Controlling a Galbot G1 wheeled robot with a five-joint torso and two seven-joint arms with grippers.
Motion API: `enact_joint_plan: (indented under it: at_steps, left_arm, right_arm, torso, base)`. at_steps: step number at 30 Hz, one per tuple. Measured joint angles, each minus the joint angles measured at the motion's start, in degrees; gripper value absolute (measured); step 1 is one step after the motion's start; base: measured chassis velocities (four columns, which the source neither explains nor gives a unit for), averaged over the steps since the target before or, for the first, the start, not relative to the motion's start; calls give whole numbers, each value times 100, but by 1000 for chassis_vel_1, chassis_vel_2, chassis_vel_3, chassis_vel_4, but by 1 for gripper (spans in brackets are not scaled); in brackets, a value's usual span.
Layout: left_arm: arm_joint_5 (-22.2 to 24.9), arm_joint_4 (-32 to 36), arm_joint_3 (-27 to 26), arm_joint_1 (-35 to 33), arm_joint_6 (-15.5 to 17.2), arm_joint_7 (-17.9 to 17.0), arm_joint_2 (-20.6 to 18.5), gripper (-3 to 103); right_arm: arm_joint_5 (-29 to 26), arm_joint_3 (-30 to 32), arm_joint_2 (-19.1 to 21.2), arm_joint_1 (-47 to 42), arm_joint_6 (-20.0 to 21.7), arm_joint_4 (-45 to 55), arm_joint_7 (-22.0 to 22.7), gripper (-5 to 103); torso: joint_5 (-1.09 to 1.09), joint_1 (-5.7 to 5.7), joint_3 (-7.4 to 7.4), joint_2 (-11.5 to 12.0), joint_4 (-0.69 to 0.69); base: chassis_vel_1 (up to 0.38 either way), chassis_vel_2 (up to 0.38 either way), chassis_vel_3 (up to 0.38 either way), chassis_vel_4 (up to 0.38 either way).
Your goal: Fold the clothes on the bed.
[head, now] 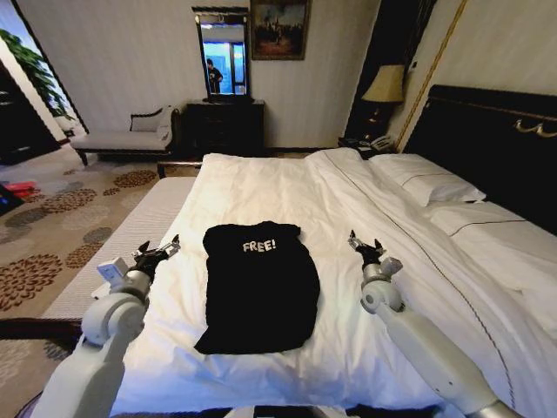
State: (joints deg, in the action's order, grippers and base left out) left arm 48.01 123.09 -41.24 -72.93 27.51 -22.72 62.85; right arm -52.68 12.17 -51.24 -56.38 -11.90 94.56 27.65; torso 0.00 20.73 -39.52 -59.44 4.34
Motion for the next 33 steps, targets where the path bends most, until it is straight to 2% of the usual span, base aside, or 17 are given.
enact_joint_plan:
  at_steps: [6,10,14,17,19,21,23,25,33]
  left_arm:
    - [-14,398,-159,-418,76,-58,445,100]
    - [-126,552,-260,-617,-76,-23,718,100]
    - [32,714,-499,-635,-115,-43,887,100]
    - [128,773,-594,-626,-115,-57,886,100]
    - [579,943,-773,-615,-62,-120,792,100]
    - [691,985,-805,-606,-51,-132,758,100]
    - [1105,1113,-883,-529,-20,-161,593,100]
    - [1306,1190,-899,-462,-9,-164,463,100]
    - [1789,1290,-1019,-82,-14,-254,188,100]
  right_arm:
    - [-437,-325,-266,127,215,193,76,100]
    - [-720,-565,-450,321,312,299,82,100]
    - [-1143,-817,-722,584,419,238,114,100]
    - [-1222,-879,-827,651,444,153,116,100]
    - [-1326,-940,-1056,764,507,-102,98,100]
    - [-1341,-954,-1121,789,522,-185,86,100]
    - [-1357,-1021,-1430,921,562,-577,58,100]
    - [-1397,-1088,-1585,1039,589,-780,69,100]
    - [-1414,-1299,-1901,1655,639,-1411,-65,100]
  torso:
    - [1,-1,1,0,-2]
    - [-1,-1,1,0,-4]
    - [-1,-1,1,0,-2]
    - [0,-1,1,0,-1]
    - [-2,-1,1,0,-2]
    - [-2,-1,1,0,-1]
    - [0,-1,1,0,-1]
    - [0,0,0,0,-2]
    - [0,-1,0,0,-3]
  base:
    - [0,0,0,0]
    - [0,0,0,0]
    - [0,0,0,0]
    - [0,0,0,0]
    - [0,0,0,0]
    - [0,0,0,0]
    - [0,0,0,0]
    - [0,0,0,0]
    - [0,0,0,0]
